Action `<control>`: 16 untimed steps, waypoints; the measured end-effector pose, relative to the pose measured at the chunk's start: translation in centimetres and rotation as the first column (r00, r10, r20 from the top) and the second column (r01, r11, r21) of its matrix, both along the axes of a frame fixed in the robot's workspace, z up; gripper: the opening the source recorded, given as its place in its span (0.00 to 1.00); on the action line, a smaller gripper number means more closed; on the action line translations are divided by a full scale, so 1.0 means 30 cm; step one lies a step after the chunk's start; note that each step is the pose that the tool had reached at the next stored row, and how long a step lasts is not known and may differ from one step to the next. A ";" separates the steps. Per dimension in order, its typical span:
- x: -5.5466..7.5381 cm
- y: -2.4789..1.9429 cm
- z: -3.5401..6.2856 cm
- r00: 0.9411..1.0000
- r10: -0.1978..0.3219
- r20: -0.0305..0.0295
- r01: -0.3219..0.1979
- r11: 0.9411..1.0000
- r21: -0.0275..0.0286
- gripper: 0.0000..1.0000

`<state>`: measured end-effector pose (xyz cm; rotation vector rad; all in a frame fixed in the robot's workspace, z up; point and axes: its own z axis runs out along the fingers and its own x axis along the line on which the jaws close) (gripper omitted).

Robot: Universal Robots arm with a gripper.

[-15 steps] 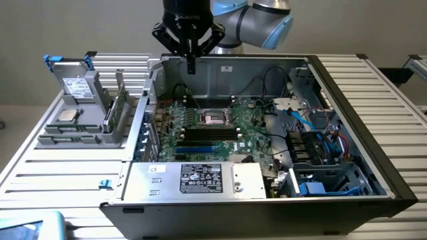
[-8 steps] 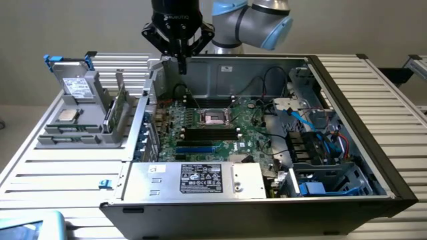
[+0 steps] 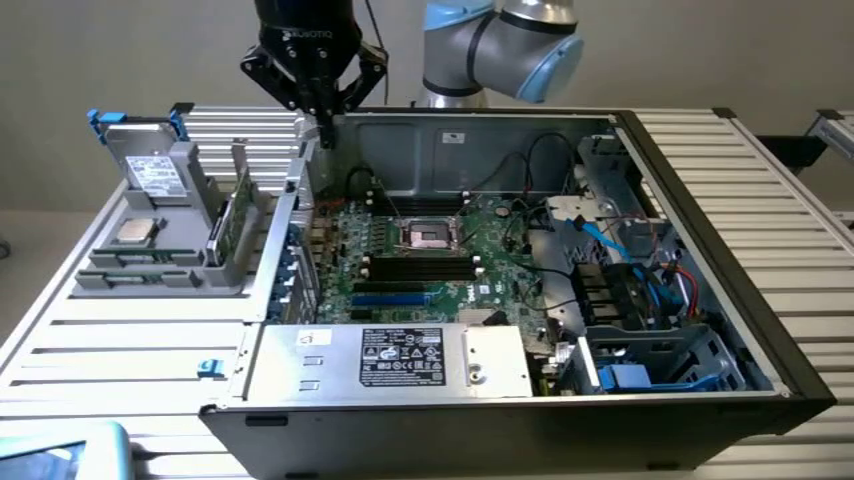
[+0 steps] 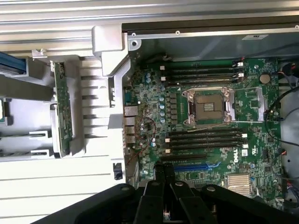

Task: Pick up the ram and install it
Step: 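Reach for the ram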

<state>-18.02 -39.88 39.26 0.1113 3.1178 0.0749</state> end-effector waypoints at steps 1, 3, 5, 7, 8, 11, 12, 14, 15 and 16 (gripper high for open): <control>-0.015 0.000 0.000 1.000 0.000 0.000 0.000 1.000 0.000 0.11; -0.046 0.000 -0.002 1.000 0.000 0.000 0.000 1.000 0.000 0.11; -0.076 0.000 -0.004 1.000 0.000 0.000 0.000 1.000 0.000 0.11; -0.106 0.000 -0.005 1.000 0.000 0.000 0.000 1.000 0.000 0.11; -0.121 0.000 -0.006 1.000 0.000 0.000 0.000 1.000 0.000 0.11; -0.167 0.001 -0.008 1.000 0.000 0.000 0.000 1.000 0.000 0.11; -0.182 0.001 -0.009 1.000 0.000 0.000 0.000 1.000 0.000 0.11; -0.212 0.001 -0.009 1.000 0.000 0.000 0.000 1.000 0.000 0.11; -0.228 0.001 -0.009 1.000 0.000 0.000 0.000 1.000 0.000 0.11; -0.243 0.001 -0.010 1.000 0.000 0.000 0.000 1.000 0.000 0.11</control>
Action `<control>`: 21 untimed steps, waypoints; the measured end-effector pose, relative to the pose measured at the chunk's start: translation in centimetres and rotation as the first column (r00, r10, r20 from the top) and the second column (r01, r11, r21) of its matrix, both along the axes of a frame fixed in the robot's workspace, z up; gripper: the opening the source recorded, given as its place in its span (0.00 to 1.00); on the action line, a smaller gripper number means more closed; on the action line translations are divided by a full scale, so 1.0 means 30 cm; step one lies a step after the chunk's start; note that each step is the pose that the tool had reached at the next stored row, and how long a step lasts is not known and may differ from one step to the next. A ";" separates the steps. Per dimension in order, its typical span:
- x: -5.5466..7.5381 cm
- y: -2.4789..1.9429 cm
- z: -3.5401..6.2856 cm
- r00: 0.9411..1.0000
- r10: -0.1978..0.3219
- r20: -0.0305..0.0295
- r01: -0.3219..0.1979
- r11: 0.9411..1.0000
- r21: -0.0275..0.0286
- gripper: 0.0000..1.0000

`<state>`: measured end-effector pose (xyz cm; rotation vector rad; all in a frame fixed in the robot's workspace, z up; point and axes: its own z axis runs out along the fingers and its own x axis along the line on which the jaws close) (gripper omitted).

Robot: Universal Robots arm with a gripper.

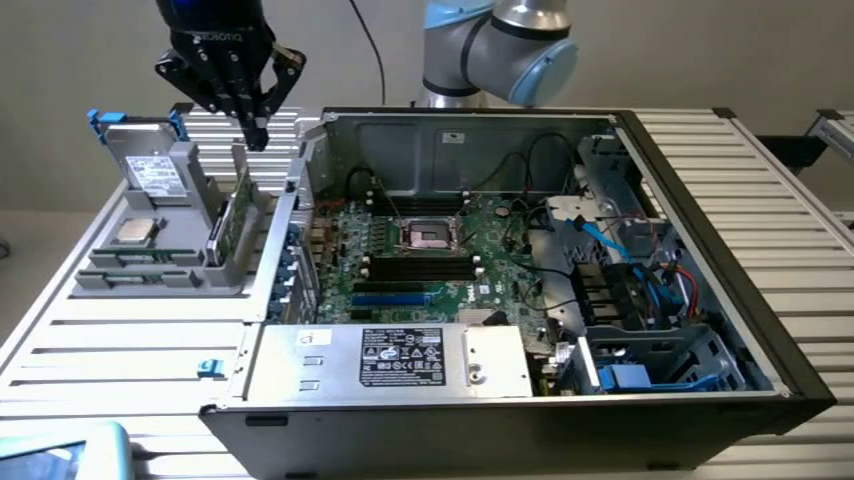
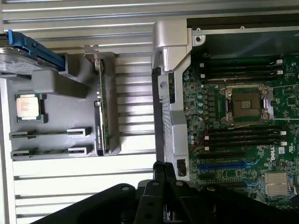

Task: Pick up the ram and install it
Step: 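Reach for the ram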

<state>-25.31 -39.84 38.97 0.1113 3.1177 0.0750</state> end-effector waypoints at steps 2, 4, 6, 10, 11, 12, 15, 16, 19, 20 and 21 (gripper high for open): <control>-0.030 0.000 -0.001 1.000 0.000 0.000 0.000 1.000 0.000 0.11; -0.060 0.000 -0.001 1.000 0.000 0.000 0.000 1.000 0.000 0.11; -0.086 0.000 -0.001 1.000 0.000 0.000 0.000 1.000 0.000 0.11; -0.145 0.001 -0.001 1.000 0.000 0.000 0.000 1.000 0.000 0.11; -0.160 0.001 -0.001 1.000 0.000 0.000 0.000 1.000 0.000 0.11; -0.175 0.001 -0.001 1.000 0.000 0.000 0.000 1.000 0.000 0.11; -0.221 0.002 -0.001 1.000 0.000 0.000 0.000 1.000 -0.001 0.11; -0.236 0.002 -0.001 1.000 0.000 0.000 0.000 1.000 -0.001 0.11; -0.282 0.004 -0.001 1.000 0.000 0.000 0.000 1.000 -0.001 0.11; -0.297 0.004 -0.001 1.000 0.000 0.000 0.000 1.000 -0.001 0.11; -0.312 0.004 -0.001 1.000 0.000 0.000 0.000 1.000 -0.001 0.11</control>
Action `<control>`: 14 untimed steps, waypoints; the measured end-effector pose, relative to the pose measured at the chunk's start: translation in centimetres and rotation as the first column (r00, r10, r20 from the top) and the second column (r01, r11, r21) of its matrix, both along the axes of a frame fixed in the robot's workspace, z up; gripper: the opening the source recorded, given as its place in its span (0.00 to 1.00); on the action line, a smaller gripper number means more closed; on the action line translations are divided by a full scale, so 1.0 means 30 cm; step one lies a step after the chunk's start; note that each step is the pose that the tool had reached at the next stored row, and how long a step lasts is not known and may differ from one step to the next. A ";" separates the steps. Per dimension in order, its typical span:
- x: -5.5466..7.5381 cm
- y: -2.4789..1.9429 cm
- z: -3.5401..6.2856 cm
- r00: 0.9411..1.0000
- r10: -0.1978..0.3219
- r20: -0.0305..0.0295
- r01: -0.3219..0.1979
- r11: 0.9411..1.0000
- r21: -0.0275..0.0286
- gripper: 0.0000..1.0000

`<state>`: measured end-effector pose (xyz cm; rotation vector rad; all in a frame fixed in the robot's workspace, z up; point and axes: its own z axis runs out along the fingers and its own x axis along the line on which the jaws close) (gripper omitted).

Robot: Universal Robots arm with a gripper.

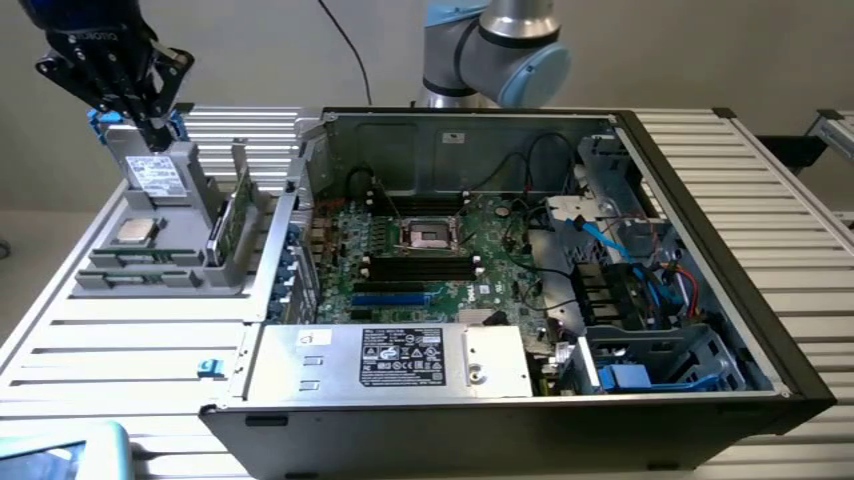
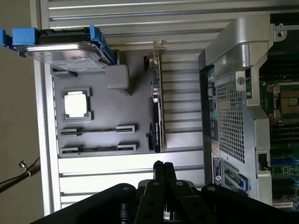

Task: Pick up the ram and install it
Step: 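Reach for the ram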

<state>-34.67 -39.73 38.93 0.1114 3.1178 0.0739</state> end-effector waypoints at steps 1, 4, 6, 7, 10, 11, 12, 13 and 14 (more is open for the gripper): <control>-0.015 0.000 0.000 1.000 0.000 0.000 0.000 1.000 0.000 0.11; -0.060 0.000 -0.001 1.000 0.000 0.000 0.000 1.000 0.000 0.11; -0.091 0.000 -0.001 1.000 0.000 0.000 0.000 1.000 0.000 0.11; -0.106 0.000 -0.001 1.000 0.000 0.000 0.000 1.000 0.000 0.11; -0.151 0.000 -0.003 1.000 0.000 0.000 0.000 1.000 0.000 0.11; -0.166 0.000 -0.004 1.000 0.000 0.000 0.000 1.000 0.000 0.11; -0.181 0.000 -0.006 1.000 0.000 0.000 0.000 1.000 0.000 0.11; -0.198 0.000 -0.007 1.000 0.000 0.000 0.000 1.000 0.000 0.11; -0.213 0.000 -0.008 1.000 0.000 0.000 0.000 1.000 0.000 0.11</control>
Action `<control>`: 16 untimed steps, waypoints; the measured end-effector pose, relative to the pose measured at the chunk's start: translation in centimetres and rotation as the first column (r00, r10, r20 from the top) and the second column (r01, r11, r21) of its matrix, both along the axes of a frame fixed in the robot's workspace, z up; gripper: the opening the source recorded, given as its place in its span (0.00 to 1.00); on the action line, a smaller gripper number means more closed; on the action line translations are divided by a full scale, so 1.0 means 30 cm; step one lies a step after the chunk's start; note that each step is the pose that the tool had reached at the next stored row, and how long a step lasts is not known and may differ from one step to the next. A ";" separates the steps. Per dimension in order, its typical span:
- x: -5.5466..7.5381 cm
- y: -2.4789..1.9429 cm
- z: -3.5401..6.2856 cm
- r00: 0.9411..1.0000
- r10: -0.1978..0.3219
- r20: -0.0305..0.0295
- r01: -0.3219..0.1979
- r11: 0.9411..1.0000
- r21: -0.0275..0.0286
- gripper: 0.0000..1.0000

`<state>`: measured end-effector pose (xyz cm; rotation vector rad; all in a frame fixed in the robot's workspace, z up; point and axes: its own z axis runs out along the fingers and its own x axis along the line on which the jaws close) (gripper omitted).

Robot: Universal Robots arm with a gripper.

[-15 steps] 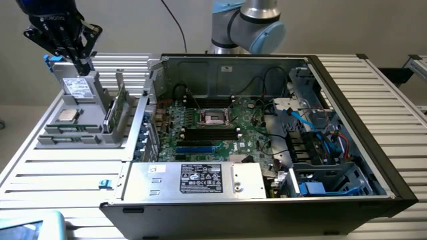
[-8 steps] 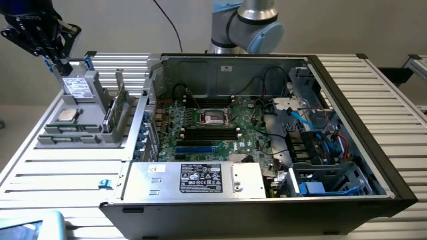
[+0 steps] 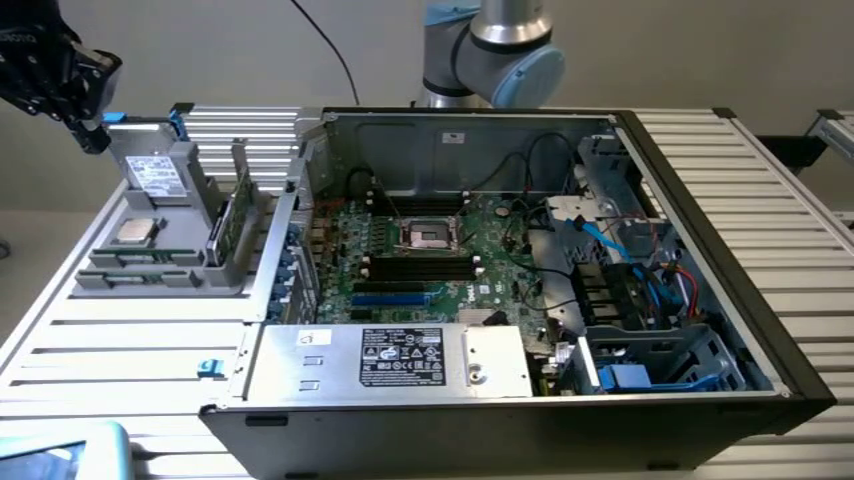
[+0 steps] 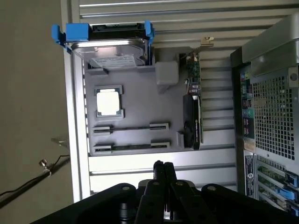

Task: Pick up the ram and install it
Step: 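Reach for the ram, then pick up the ram and move it above insertion slot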

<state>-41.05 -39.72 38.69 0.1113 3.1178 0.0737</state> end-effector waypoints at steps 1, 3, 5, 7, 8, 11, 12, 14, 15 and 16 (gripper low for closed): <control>-0.015 0.000 -0.002 1.000 0.000 0.000 0.000 1.000 0.000 0.11; -0.045 0.001 -0.006 1.000 0.000 0.000 0.000 1.000 -0.001 0.11; -0.074 0.007 -0.013 1.000 0.000 0.000 0.000 1.000 -0.005 0.11; -0.095 0.023 -0.021 1.000 0.000 0.000 0.000 1.000 -0.010 0.11; -0.101 0.032 -0.023 1.000 0.000 0.000 0.000 1.000 -0.013 0.11; -0.109 0.044 -0.029 1.000 0.000 0.000 0.000 1.000 -0.017 0.11; -0.109 0.044 -0.029 1.000 0.000 0.000 0.000 1.000 -0.017 0.11; -0.109 0.044 -0.029 1.000 0.000 -0.001 0.000 1.000 -0.017 0.11; -0.109 0.044 -0.029 1.000 0.000 -0.001 0.000 1.000 -0.017 0.11; -0.109 0.044 -0.029 1.000 0.000 -0.001 0.000 1.000 -0.018 0.11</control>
